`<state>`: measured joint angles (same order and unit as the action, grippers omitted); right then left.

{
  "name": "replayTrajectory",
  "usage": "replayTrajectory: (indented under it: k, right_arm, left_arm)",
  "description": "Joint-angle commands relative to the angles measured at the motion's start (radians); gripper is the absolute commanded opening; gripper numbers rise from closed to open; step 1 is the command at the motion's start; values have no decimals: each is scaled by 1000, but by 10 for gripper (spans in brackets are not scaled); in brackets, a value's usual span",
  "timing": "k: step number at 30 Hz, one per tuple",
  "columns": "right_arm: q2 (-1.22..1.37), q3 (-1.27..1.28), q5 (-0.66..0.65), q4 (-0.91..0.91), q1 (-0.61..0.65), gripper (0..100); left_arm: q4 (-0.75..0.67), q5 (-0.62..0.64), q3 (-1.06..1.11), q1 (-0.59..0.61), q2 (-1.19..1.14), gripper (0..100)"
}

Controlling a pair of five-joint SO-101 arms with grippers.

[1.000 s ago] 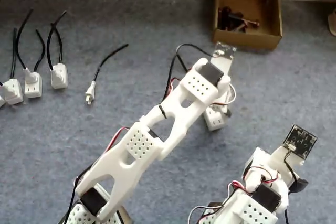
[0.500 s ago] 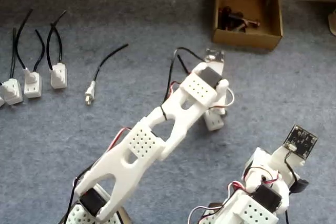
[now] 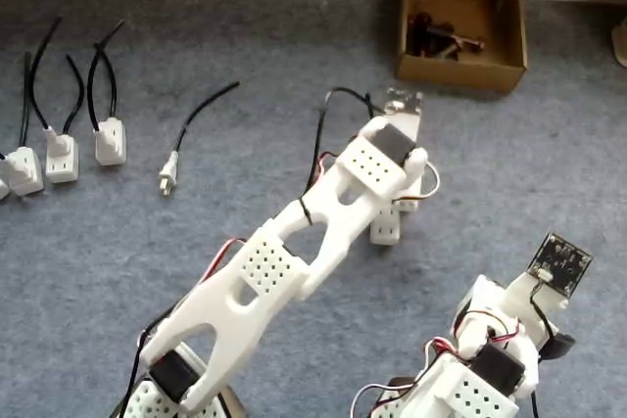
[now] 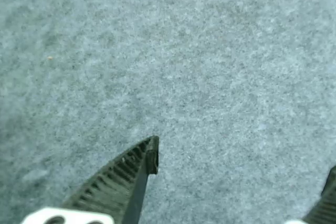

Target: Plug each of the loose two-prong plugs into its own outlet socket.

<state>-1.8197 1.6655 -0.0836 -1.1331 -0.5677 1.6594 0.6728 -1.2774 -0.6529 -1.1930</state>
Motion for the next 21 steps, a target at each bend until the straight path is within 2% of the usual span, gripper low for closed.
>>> replayTrajectory:
  k: [1, 6, 9, 21]
  right_arm:
    - [-16, 88, -2, -2, -13, 447]
    - [-16, 90, -2, -2, -13, 447]
    - [-16, 91, -2, -2, -12, 447]
    - [-16, 91, -3, -2, -8, 447]
  left_arm:
    - [60, -11, -38, 47, 15, 5]
    - [95, -199, -68, 111, 59, 5]
    - [95, -272, -62, 147, 99, 5]
    - [92, -367, -61, 292, 117, 5]
